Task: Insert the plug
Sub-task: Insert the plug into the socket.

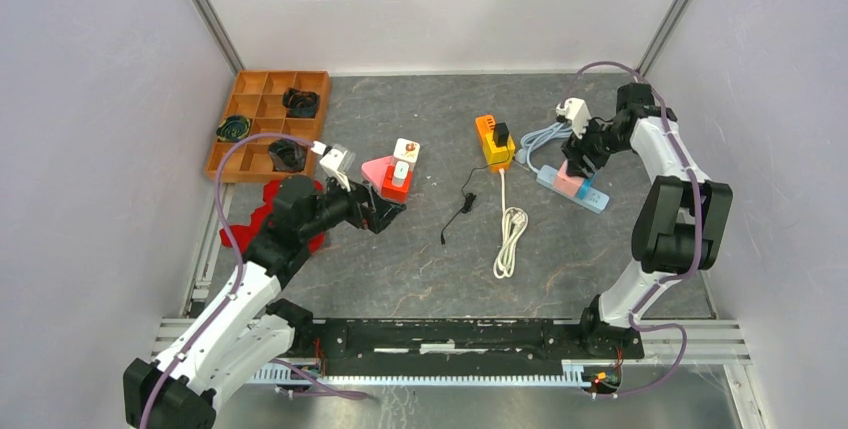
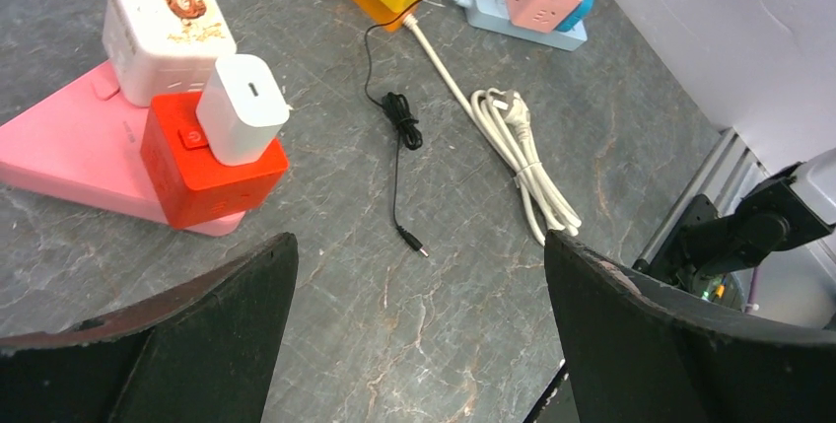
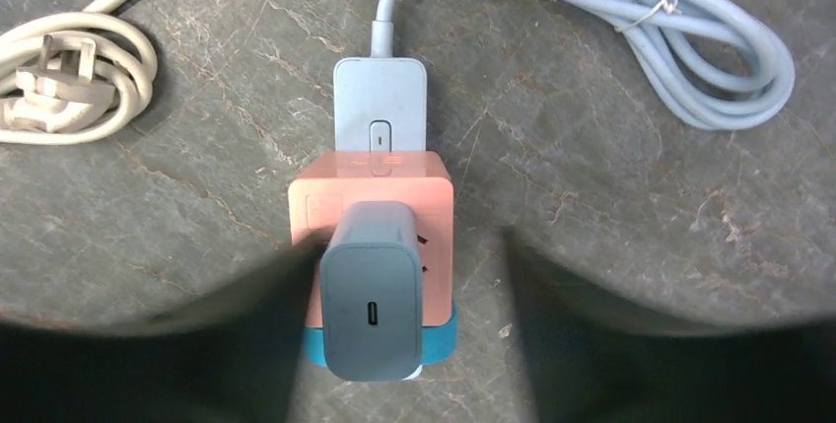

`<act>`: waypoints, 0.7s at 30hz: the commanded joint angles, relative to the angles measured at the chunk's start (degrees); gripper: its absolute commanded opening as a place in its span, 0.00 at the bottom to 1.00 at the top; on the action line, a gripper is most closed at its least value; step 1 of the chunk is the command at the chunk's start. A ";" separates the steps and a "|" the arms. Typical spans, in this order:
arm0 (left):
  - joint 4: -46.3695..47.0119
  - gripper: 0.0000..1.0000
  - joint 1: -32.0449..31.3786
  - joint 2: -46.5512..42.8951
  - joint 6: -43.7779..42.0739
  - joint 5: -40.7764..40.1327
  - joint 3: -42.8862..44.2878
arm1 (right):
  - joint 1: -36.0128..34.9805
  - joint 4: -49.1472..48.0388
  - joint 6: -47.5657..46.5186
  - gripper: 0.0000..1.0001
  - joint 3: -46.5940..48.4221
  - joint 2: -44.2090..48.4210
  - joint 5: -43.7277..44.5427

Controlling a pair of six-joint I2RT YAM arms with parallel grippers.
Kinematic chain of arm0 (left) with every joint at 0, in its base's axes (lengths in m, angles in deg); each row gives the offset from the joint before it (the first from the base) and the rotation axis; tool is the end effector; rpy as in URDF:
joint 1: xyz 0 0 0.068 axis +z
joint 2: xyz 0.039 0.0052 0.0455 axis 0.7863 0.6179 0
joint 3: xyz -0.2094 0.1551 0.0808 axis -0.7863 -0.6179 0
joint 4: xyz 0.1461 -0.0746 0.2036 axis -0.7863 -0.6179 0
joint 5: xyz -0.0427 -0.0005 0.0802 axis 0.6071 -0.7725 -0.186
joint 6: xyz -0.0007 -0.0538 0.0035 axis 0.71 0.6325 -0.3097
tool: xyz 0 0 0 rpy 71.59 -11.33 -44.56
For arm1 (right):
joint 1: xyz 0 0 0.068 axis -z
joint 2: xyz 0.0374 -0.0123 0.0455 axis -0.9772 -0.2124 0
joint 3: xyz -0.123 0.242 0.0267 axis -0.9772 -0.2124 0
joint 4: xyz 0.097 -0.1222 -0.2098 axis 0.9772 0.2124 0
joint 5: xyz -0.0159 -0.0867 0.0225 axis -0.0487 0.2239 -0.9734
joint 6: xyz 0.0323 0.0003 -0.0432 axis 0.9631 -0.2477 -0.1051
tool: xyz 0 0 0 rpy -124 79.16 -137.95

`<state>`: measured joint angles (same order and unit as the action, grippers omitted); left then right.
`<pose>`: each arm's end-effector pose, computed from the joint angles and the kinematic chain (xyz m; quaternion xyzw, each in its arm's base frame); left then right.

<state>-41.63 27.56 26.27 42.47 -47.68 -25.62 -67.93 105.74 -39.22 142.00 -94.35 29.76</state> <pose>0.1634 -0.0896 0.2794 0.1611 0.7658 -0.3749 0.4971 0.3473 -0.0404 0.2371 -0.4434 0.8373 0.1402 0.2876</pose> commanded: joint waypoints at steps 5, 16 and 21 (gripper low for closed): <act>-3.10 1.00 -0.29 -0.15 2.84 -4.29 5.33 | -4.61 -2.58 8.82 0.98 2.60 2.90 6.07; -10.76 1.00 -0.25 1.05 4.55 -19.27 13.40 | -9.45 -13.66 32.15 0.98 8.32 14.15 9.77; -12.32 1.00 -0.25 2.99 4.95 -22.17 18.25 | -9.45 -24.32 47.38 0.98 1.40 22.63 8.08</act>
<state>-52.30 27.43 28.15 44.70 -65.15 -12.57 -77.59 92.05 -8.68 146.85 -78.43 38.35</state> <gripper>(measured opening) 0.994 0.979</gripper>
